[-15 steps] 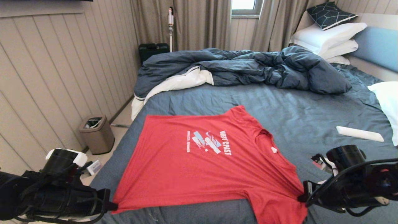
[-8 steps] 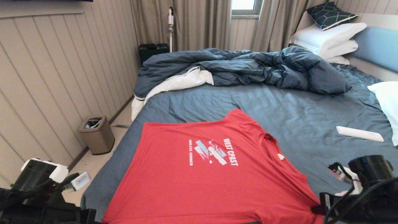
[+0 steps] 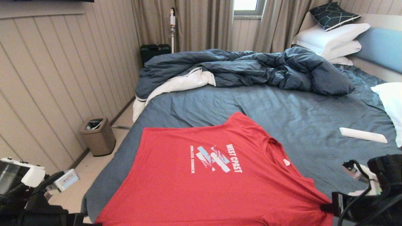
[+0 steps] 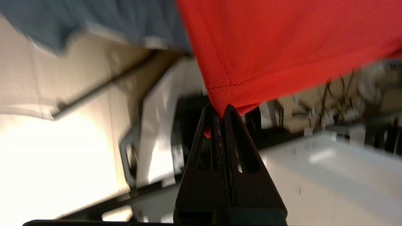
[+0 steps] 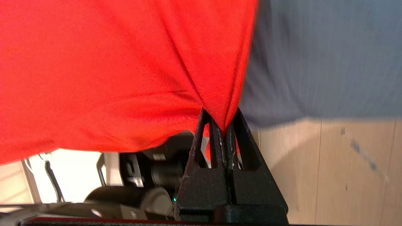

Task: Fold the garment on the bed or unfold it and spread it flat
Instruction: Fold the red T-shirt

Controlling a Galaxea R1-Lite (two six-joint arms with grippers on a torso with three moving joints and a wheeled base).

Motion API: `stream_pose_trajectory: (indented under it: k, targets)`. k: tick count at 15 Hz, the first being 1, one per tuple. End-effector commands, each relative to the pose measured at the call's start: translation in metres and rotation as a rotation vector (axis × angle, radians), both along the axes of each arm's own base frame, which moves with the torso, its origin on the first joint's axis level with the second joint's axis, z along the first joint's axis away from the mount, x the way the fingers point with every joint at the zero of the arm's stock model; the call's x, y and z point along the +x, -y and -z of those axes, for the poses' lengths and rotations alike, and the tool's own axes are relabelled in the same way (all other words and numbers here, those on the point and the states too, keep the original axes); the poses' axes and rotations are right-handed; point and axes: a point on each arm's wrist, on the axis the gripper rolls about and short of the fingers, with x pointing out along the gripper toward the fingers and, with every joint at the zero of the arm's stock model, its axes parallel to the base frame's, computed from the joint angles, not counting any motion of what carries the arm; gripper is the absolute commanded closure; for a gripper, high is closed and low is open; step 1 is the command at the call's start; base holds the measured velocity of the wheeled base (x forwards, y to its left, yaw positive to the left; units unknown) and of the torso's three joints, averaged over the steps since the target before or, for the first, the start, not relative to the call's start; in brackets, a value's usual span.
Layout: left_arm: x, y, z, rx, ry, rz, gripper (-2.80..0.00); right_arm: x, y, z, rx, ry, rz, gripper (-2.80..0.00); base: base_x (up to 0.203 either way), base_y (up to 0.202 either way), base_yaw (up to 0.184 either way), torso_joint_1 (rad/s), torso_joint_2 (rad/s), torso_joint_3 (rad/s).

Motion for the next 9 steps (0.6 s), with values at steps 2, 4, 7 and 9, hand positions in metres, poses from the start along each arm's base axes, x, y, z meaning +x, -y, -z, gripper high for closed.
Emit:
stream_pose_trajectory:
  k: [2,4,7,9]
  targets:
    - [0.023,0.004,-0.012,0.023,0.044,-0.02,0.0,0.021,0.002,-0.024,-0.004,0.055,-0.001,0.0,0.0,0.0,0.0,0.0,0.0,0.0]
    - [0.04,0.007,-0.012,0.039,0.035,-0.021,0.0,0.041,0.004,-0.029,-0.004,0.053,-0.003,0.0,0.0,0.0,0.0,0.0,0.0,0.0]
    - [0.08,0.012,-0.004,0.048,0.013,-0.036,0.0,0.079,0.009,-0.024,-0.002,0.034,-0.001,0.0,0.0,0.0,0.0,0.0,0.0,0.0]
    - [0.109,0.012,0.001,0.041,0.033,-0.058,0.0,0.104,0.012,-0.019,-0.001,0.031,0.0,0.0,0.0,0.0,0.0,0.0,0.0,0.0]
